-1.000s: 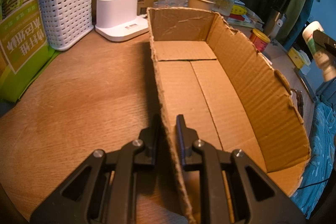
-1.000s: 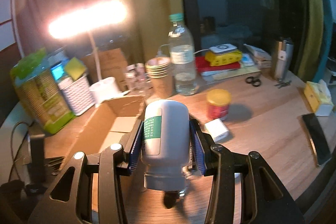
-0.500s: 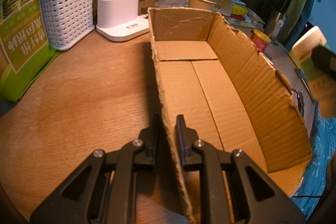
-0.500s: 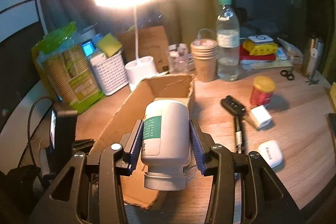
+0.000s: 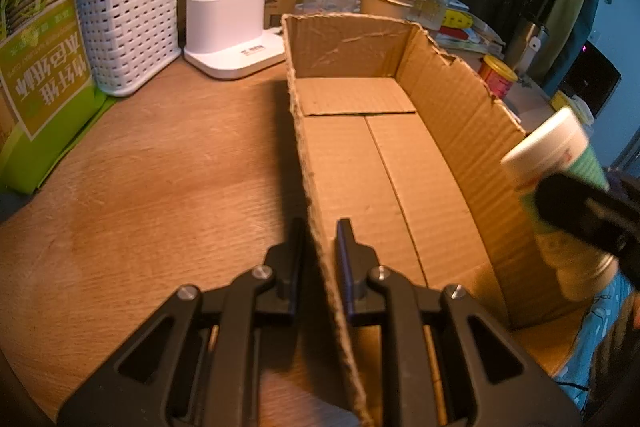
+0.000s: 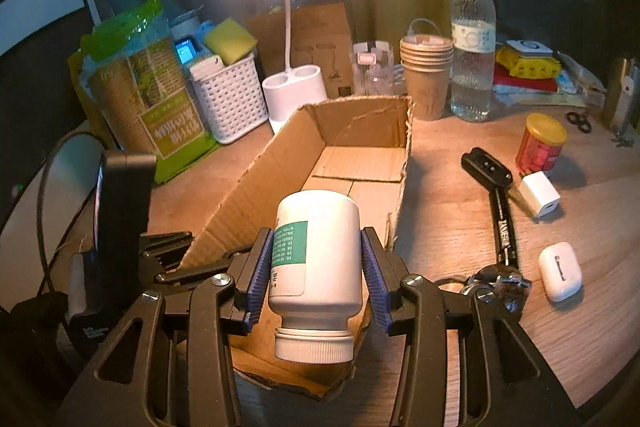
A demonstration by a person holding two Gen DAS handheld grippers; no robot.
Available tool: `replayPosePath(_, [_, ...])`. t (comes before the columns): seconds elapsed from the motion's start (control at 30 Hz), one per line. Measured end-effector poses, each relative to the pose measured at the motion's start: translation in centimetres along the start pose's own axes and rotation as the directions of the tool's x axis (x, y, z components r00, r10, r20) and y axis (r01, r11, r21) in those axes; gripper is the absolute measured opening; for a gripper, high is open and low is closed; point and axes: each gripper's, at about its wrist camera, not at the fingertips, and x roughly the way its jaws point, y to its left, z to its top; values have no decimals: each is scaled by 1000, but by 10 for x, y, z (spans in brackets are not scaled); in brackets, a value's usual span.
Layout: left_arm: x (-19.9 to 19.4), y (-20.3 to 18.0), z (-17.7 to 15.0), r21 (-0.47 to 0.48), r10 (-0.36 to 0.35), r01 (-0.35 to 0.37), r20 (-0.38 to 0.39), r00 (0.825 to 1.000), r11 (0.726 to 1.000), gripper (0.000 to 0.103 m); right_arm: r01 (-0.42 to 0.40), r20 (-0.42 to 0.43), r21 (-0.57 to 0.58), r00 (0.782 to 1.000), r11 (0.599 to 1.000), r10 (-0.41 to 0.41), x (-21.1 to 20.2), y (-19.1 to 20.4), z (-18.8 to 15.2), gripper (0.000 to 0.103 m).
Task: Organize rigid objects
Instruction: 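Lift the pill bottle with the right tool and carry it over the box, then open the right tool to drop the pill bottle into the box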
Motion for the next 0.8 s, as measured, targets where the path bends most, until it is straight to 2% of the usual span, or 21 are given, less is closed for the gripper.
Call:
replayPosePath(0.47, [0, 3, 0, 0, 1, -1, 0, 1000, 1000, 17, 8, -21, -24, 1000, 1000, -8, 4, 2, -4, 46])
replayPosePath(0.8, [0, 4, 0, 0, 3, -3, 0, 1000, 1000, 17, 35, 29, -3, 999, 999, -35, -13, -8, 0, 46])
